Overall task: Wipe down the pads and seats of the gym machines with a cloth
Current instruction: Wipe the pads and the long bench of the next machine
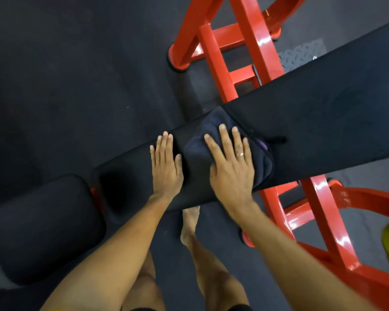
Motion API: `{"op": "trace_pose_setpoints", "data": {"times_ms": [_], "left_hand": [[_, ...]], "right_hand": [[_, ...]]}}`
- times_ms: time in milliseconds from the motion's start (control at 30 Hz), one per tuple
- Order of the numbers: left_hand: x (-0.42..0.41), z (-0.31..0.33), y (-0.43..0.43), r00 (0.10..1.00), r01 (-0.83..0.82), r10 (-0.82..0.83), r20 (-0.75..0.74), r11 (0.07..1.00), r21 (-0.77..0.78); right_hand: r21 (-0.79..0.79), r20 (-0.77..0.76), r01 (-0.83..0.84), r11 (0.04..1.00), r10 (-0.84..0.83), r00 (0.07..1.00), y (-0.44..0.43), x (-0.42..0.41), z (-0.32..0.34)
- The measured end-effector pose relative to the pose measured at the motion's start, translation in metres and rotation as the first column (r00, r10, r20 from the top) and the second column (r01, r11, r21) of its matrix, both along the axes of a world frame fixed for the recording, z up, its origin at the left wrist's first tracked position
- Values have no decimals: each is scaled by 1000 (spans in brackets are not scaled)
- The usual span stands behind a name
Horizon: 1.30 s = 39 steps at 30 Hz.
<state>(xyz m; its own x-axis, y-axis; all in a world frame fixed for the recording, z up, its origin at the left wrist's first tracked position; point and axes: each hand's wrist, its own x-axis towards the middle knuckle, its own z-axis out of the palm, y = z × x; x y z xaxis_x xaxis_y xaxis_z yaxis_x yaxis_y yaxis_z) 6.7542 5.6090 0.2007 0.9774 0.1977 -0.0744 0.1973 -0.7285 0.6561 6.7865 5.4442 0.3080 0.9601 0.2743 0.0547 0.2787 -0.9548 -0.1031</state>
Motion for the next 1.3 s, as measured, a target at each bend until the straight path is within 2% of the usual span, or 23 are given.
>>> {"op": "trace_pose_setpoints", "data": {"times_ms": [200,300,367,433,633,700,767,867,900,967,1133,1233,1300], "left_hand": [[6,0,4,998,56,-56,17,998,24],[4,9,1,986,166,-167,23,986,16],[6,13,-3,963,265,-265,50,964,2],[10,15,-4,947,311,-311,73,950,13],[24,21,7,891,433,-433,140,901,28],[33,30,-1,841,513,-508,184,858,26],[46,39,-18,827,524,-520,212,851,44],[64,48,-40,843,494,-496,207,867,65],[69,49,-46,841,492,-497,213,867,80],[72,46,-49,834,487,-502,229,865,119],[73,37,-52,826,447,-495,269,867,221],[71,37,-55,818,449,-502,281,863,233],[71,37,-56,824,439,-492,282,868,231]], "right_hand": [[31,-28,61,998,-60,998,-13,-78,-23],[79,49,238,968,-242,969,-18,-71,-15],[184,59,445,876,-462,885,-8,-55,-13],[281,29,557,782,-587,809,15,-51,-16],[418,-119,663,620,-687,717,52,-107,-49],[519,-145,677,522,-727,672,46,-107,-43],[622,-131,672,402,-793,596,37,-88,-28],[776,-144,615,140,-910,389,17,-50,-13],[806,-148,586,84,-930,336,15,-42,-13],[803,-155,595,40,-949,274,29,-44,-20],[741,-403,644,-189,-893,202,63,-73,-36],[759,-546,557,-338,-797,260,25,-63,-30],[770,-557,522,-366,-786,270,2,-54,-24]]}}
